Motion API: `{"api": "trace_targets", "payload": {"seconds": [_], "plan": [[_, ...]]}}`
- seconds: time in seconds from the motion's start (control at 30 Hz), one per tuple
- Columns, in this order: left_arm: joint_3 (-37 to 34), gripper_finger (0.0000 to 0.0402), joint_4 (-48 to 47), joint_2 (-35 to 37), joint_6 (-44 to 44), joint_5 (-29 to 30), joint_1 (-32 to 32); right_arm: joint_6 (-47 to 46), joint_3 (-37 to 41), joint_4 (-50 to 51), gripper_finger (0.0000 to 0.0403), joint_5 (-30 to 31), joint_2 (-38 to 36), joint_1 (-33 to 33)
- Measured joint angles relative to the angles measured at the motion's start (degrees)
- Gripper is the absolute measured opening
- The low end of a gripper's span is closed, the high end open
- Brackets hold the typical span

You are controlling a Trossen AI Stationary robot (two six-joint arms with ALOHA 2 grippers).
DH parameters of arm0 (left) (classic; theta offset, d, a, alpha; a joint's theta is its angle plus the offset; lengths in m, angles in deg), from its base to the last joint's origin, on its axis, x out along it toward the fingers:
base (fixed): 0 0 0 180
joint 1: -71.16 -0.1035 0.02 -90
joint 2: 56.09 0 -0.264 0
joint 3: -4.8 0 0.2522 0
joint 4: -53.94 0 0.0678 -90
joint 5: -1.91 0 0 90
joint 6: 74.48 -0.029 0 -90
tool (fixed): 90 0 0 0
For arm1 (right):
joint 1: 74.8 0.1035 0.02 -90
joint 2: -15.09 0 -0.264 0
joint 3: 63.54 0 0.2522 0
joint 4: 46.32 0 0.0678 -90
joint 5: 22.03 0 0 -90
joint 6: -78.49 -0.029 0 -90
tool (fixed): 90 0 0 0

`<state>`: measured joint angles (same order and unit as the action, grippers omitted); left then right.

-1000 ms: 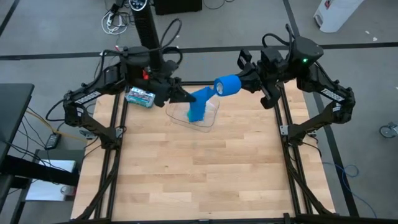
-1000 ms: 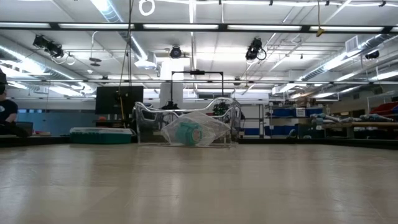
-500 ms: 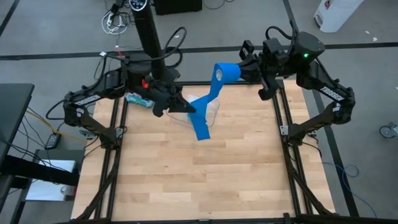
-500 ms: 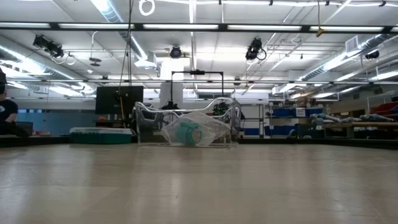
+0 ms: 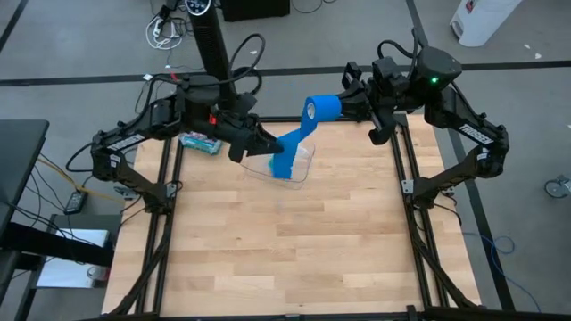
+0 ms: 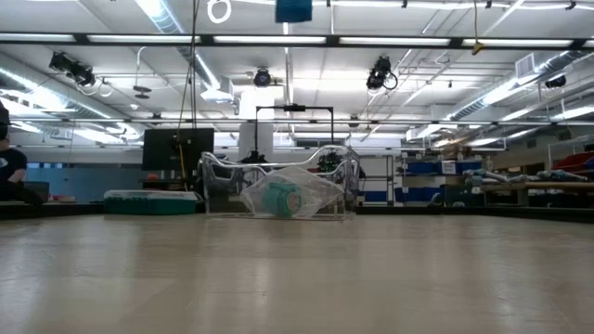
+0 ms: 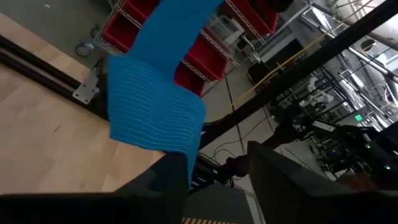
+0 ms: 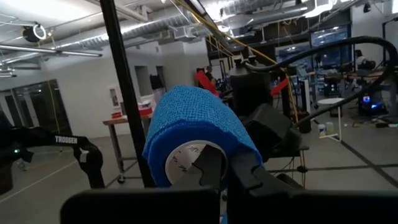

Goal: Roll bandage
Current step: Roll the blue bandage

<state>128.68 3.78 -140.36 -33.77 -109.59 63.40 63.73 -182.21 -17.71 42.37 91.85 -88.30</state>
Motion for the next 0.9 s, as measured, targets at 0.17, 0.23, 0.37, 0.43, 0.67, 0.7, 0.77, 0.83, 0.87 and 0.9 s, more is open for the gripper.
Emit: {"api": "trace_targets", "payload": {"seconds": [0.17,0.23,0.37,0.43,0.67,0.7,0.77,0.83,0.87,0.9], "plan": [[0.00,0.0192,-0.02,0.00,-0.35,-0.14,-0.44,-0.93,0.00,0.00,0.0000,-0.11,0.00,0.00],[0.00,0.0197,-1.20,0.00,-1.31,-0.31,-1.03,-1.75,0.00,0.30,0.0000,-0.11,0.00,0.00],[0.00,0.0199,-6.98,0.84,-3.69,-3.36,-3.33,-2.63,0.00,1.85,0.0000,-0.11,-0.35,0.00],[0.00,0.0198,-11.26,1.56,-5.27,-4.17,-4.30,-2.99,0.00,1.89,0.0000,-0.11,-0.67,0.00],[0.00,0.0198,-22.37,1.57,-11.52,-4.71,-5.04,-2.93,-0.02,2.10,0.0000,-0.11,-0.76,0.02],[0.00,0.0198,-23.05,1.57,-12.04,-4.66,-5.02,-2.79,-0.02,2.08,0.0000,-0.10,-0.76,0.02],[0.00,0.0198,-23.32,1.53,-12.42,-4.63,-5.02,-2.75,-0.02,2.03,0.0000,-0.09,-0.76,0.01],[0.00,0.0198,-23.41,1.47,-13.11,-4.52,-5.02,-2.73,-0.02,2.09,0.0000,-0.09,-0.76,0.02],[0.00,0.0198,-23.52,1.46,-13.45,-4.50,-5.02,-2.73,-0.02,2.07,0.0000,-0.09,-0.76,0.00],[0.00,0.0198,-23.87,1.45,-13.76,-4.43,-5.02,-2.73,-0.02,2.06,0.0000,-0.09,-0.76,0.01]]}}
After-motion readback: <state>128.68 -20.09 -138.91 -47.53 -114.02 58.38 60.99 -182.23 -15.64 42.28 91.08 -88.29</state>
